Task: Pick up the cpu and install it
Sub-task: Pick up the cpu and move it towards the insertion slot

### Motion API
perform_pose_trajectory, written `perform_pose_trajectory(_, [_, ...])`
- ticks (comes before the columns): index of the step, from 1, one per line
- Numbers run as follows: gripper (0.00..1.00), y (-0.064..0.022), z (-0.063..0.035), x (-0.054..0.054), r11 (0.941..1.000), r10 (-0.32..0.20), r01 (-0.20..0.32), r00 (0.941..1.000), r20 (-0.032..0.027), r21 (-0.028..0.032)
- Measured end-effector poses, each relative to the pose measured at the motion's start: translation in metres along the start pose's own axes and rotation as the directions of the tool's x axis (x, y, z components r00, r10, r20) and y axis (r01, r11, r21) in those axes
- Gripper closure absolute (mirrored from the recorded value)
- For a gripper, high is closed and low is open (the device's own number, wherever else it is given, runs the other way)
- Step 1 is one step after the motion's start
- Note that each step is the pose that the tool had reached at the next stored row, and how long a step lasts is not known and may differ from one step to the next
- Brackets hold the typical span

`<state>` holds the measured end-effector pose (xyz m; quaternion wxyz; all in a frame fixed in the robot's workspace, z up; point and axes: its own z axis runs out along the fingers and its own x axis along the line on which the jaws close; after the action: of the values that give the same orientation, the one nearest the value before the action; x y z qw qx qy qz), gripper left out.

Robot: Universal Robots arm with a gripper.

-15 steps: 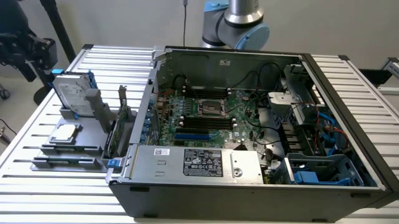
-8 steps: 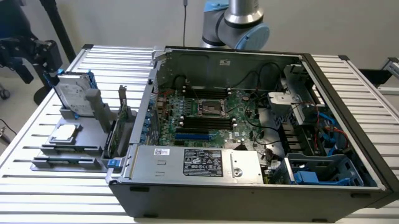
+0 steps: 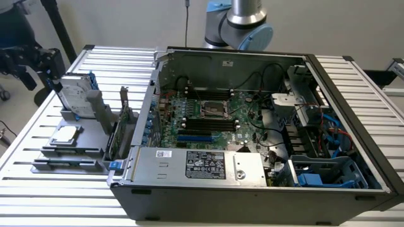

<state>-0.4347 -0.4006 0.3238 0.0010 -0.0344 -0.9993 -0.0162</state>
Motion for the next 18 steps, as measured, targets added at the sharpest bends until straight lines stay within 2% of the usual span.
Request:
perform_pose_trajectory(13, [0.35, -0.0076, 0.0235, -0.001, 0.9999, -0.014, 0.014, 0.9999, -0.0006, 0.0000])
perform_pose_trajectory(18, [0.35, -0.0125, 0.0323, -0.001, 0.9997, -0.026, 0.026, 0.9996, -0.0064, 0.0004])
